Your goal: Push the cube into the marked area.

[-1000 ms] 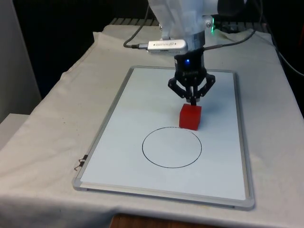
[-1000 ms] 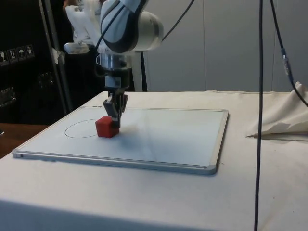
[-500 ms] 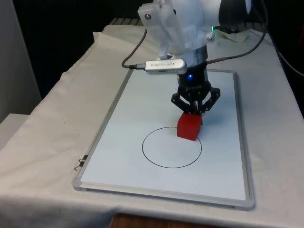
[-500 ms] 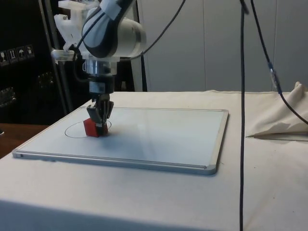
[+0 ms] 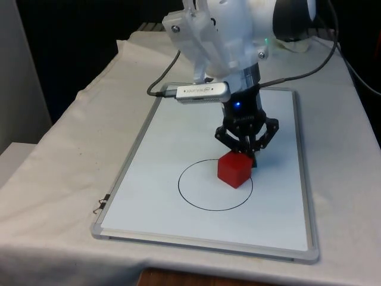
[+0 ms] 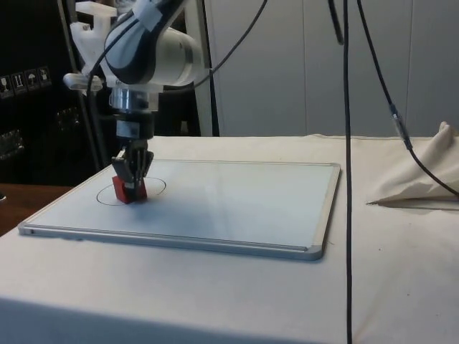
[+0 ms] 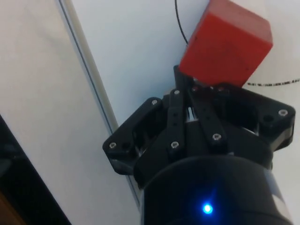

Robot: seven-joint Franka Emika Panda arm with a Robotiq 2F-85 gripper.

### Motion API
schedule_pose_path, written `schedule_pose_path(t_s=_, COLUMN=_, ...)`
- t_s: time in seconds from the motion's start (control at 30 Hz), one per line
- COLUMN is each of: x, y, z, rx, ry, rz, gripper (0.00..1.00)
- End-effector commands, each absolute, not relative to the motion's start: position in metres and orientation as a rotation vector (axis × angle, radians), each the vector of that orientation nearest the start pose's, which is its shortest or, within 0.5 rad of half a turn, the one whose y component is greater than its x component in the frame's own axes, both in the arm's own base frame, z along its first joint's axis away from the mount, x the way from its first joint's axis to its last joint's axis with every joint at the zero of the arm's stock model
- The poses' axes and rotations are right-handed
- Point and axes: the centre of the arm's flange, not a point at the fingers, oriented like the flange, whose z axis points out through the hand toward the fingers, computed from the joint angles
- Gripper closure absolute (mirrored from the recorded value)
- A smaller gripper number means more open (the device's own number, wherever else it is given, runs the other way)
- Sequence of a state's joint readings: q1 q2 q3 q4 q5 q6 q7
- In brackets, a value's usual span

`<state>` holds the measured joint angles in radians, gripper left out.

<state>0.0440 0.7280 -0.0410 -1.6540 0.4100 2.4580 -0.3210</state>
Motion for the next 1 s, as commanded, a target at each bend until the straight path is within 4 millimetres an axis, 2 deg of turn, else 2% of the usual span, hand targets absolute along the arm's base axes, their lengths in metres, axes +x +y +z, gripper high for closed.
schedule_pose_path(t_s=0.0, x=0.696, y=0.005, z=0.192, rx=-2.896, ry=-0.029, rz=-0.168, gripper=1.0)
schedule_pose_path(t_s=0.27, x=0.705, y=-0.002, z=0.193, rx=-2.904, ry=-0.019, rz=-0.189, gripper=1.0)
schedule_pose_path(t_s=0.47, x=0.706, y=-0.003, z=0.206, rx=-2.901, ry=-0.022, rz=-0.19, gripper=1.0)
schedule_pose_path(t_s=0.5, x=0.708, y=-0.003, z=0.202, rx=-2.9, ry=-0.022, rz=-0.192, gripper=1.0)
schedule_pose_path(t_s=0.67, x=0.697, y=-0.001, z=0.224, rx=-2.901, ry=-0.043, rz=-0.187, gripper=1.0)
schedule_pose_path(t_s=0.97, x=0.677, y=-0.001, z=0.244, rx=-2.918, ry=-0.097, rz=-0.177, gripper=1.0)
